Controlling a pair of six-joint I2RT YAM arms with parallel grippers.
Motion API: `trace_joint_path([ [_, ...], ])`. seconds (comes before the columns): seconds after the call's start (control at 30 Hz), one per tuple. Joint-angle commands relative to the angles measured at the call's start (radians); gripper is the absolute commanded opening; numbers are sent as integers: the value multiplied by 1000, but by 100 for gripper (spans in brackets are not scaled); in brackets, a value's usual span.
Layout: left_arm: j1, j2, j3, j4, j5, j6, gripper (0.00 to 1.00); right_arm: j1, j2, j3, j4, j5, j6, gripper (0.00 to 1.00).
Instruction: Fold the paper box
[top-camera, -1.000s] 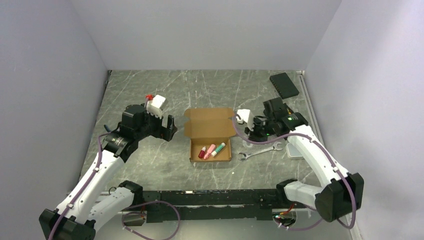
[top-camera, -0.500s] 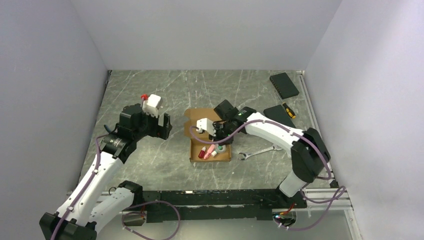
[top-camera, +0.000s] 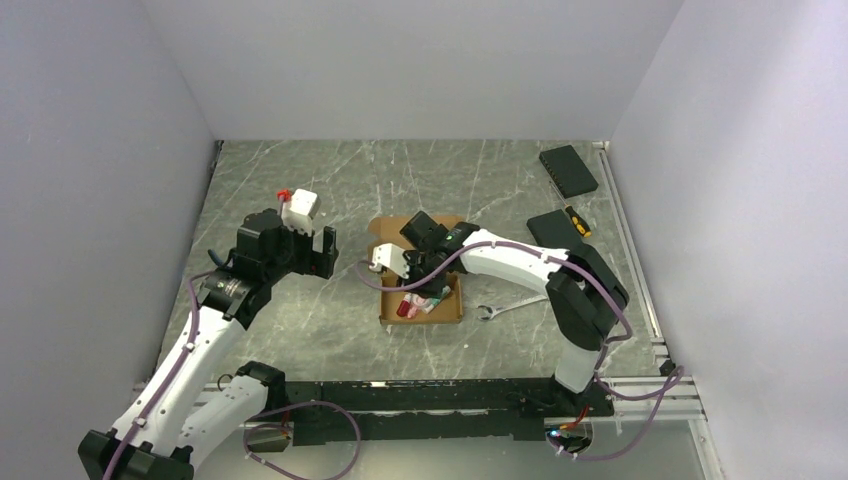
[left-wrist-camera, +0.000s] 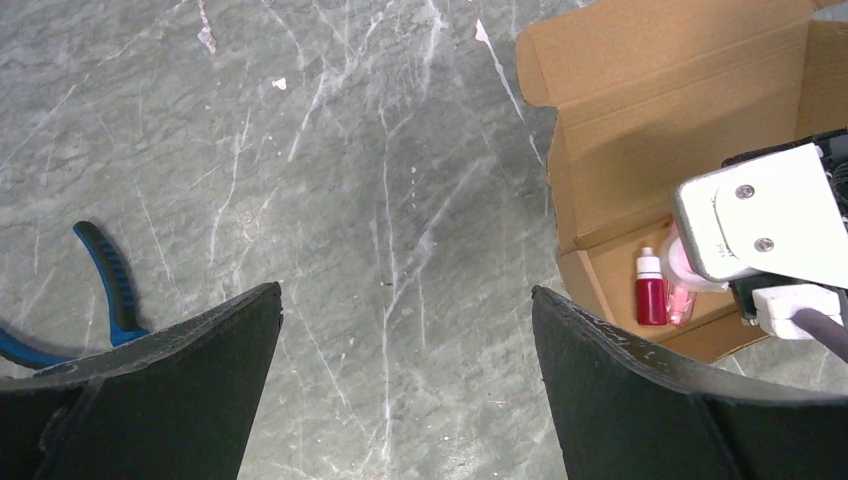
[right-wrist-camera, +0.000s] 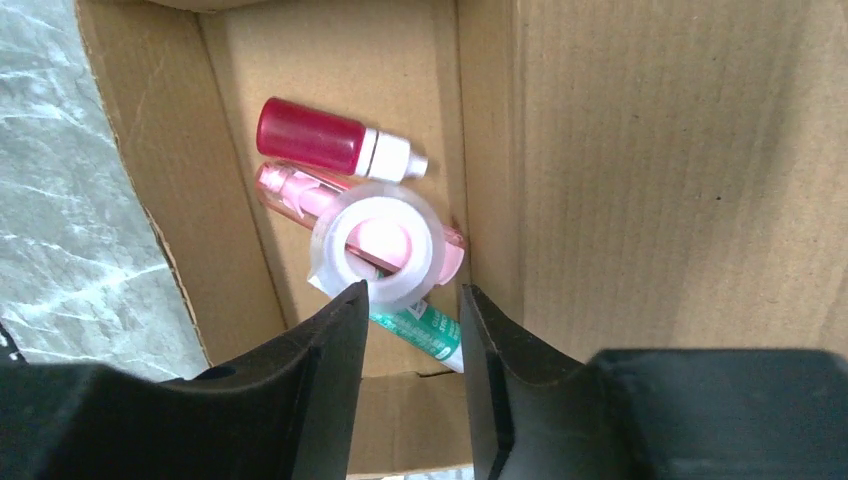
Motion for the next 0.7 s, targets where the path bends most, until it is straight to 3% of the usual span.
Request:
trace_joint_path([
  [0.0, 6, -4, -7, 16, -5, 2, 99, 2, -59, 41, 9, -10, 29, 46],
  [0.2, 11, -29, -21, 32, 73, -102, 99, -56, -175, 23, -60, -215, -21, 49],
  [0.37, 9, -72, -87, 92, 94, -327, 99, -271, -321, -51, -47, -604, 5, 49],
  [0.5, 11, -76, -183, 175, 58, -490, 97, -461, -477, -235, 196, -775, 204, 46],
  [0.6, 11, -35, -225, 209, 0, -567, 88, -605, -624, -425, 519, -707, 482, 37],
  [0.67, 13, 12, -241, 257, -5, -594, 80, -681, -646, -481, 621, -632, 589, 32],
])
